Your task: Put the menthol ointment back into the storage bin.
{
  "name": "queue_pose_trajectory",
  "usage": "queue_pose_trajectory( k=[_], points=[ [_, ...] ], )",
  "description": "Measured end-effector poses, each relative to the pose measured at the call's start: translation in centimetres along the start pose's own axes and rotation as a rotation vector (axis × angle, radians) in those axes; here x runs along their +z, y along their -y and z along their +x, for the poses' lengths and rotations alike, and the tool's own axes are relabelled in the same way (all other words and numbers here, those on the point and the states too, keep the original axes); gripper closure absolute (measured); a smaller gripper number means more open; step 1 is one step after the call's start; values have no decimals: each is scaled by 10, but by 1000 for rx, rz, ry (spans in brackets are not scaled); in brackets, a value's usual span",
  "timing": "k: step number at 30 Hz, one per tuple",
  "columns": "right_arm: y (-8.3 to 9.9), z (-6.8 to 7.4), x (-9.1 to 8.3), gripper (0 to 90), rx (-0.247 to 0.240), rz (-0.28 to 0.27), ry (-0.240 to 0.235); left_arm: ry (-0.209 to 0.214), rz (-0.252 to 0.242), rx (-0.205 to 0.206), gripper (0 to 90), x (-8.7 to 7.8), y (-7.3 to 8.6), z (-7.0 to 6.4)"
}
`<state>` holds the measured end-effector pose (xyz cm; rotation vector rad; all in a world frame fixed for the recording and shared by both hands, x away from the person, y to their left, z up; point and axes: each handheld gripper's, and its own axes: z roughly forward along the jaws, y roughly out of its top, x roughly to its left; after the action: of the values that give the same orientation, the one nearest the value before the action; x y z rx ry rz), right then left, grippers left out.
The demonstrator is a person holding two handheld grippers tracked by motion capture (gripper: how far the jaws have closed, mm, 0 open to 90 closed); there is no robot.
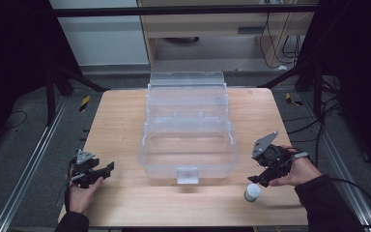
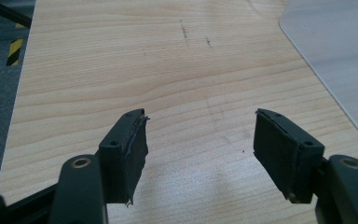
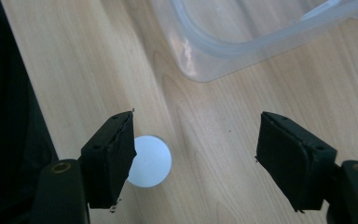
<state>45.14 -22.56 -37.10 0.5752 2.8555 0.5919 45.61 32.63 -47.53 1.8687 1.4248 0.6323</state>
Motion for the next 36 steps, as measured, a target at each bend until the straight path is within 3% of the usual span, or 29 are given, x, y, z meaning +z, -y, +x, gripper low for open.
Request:
queue_pose_trajectory(
  k=[13,21,24,36],
  points=[
    [3,10,13,320,-85,89,-61,3,4,4,345,0,0,-1],
    [7,15,21,351,-132,116,-93,4,4,4,345,0,0,-1],
    [8,17,26,372,-171,136,-107,3,5,5,345,0,0,-1],
    [13,20,42,382,-190,192,-116,4,5,5,345,1,-1,-2]
  ],
)
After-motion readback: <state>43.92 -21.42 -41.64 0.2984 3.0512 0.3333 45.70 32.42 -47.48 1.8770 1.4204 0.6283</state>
